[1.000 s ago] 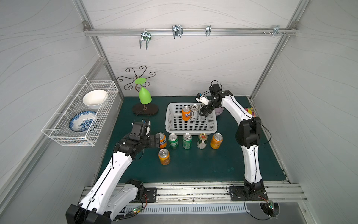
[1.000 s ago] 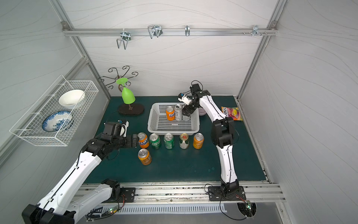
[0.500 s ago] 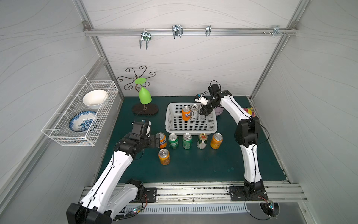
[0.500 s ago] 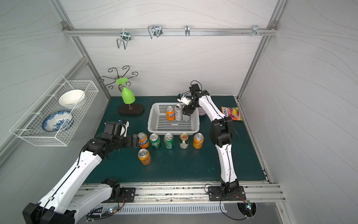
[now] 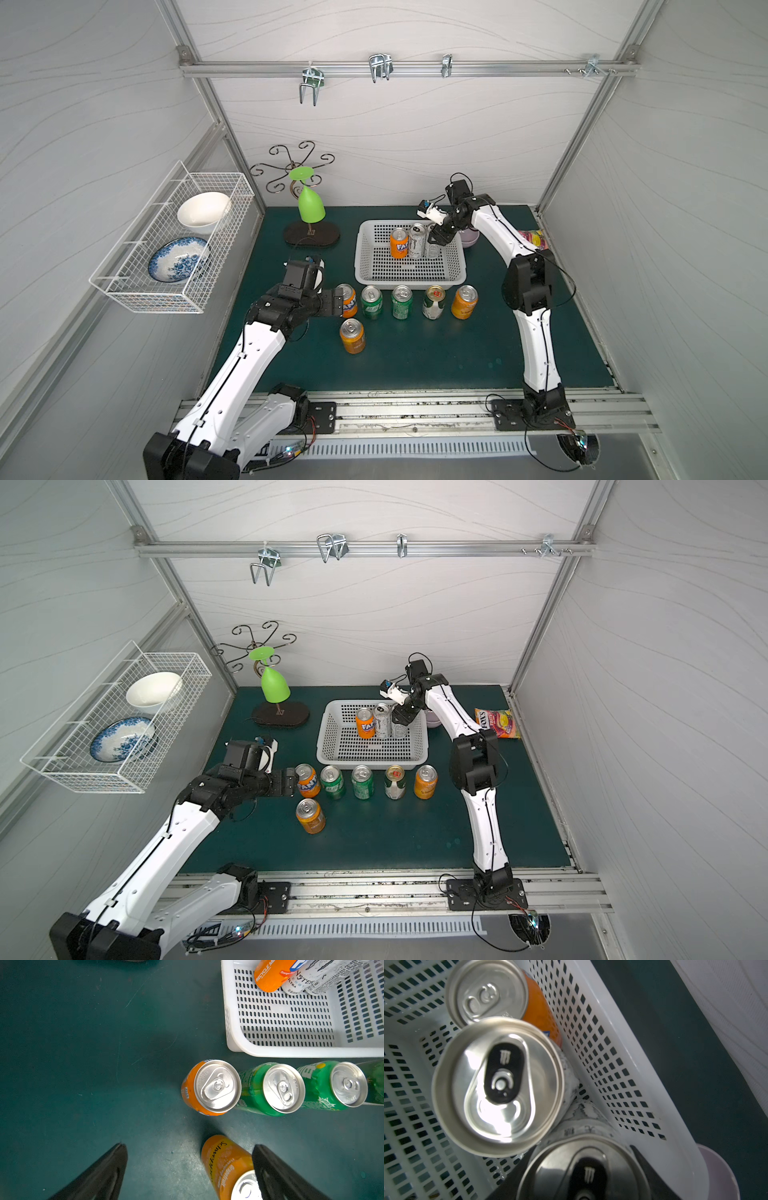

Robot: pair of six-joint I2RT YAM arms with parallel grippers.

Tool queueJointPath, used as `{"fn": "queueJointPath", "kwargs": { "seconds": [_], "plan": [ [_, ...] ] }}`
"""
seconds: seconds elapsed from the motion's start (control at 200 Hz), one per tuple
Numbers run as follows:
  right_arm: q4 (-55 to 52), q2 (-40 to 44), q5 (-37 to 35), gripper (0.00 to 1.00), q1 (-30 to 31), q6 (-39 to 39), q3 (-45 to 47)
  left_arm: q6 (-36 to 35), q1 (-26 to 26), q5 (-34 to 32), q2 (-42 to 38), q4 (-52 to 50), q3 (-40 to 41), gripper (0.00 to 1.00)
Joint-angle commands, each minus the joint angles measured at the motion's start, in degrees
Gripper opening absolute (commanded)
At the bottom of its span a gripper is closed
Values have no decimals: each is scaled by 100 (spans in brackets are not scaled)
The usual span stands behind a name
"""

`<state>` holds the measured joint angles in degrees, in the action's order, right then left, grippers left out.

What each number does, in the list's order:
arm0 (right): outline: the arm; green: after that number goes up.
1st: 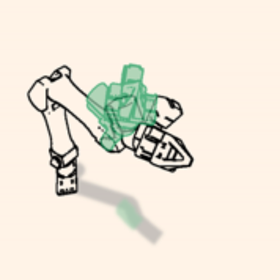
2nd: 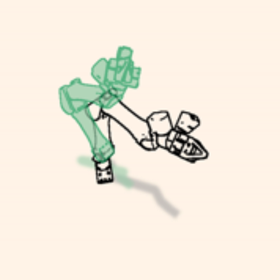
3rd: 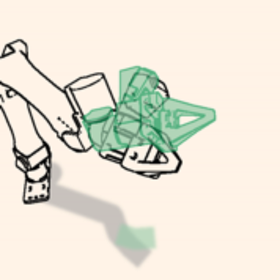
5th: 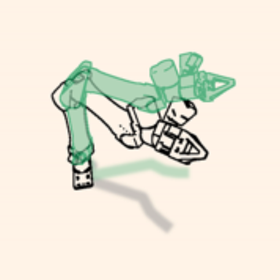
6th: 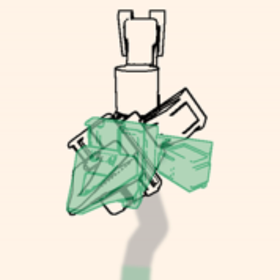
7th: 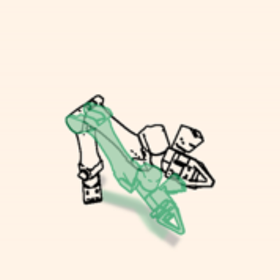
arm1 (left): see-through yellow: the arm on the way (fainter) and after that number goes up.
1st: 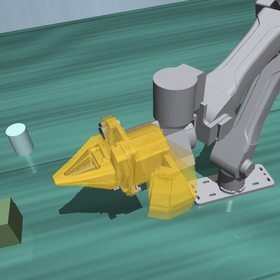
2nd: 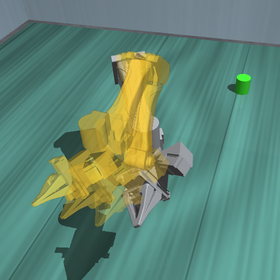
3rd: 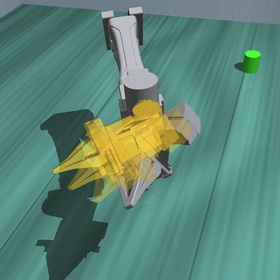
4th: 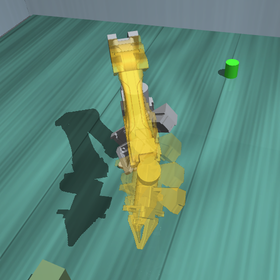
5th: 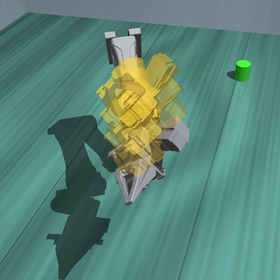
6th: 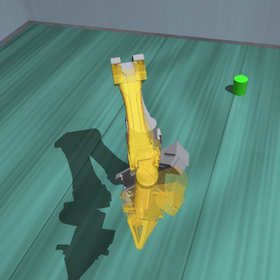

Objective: Take out the drinks from the basket
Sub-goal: Pick up the drink from the basket.

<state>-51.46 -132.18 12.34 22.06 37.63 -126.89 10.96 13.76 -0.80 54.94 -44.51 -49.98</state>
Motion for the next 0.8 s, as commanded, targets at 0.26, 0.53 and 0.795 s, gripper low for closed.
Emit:
{"fn": "queueJointPath", "kwargs": {
  "seconds": [0.26,0.53,0.795],
  "plan": [
    [617,996,-47,48,0,-460,856,-57,-40,79,8,268,-22,98],
    [405,1818,-118,48,0,-970,1152,-15,-35,181,8,354,145,98],
    [382,2920,-361,47,147,-1590,1562,-24,-39,211,13,408,199,98]
  ]
}}
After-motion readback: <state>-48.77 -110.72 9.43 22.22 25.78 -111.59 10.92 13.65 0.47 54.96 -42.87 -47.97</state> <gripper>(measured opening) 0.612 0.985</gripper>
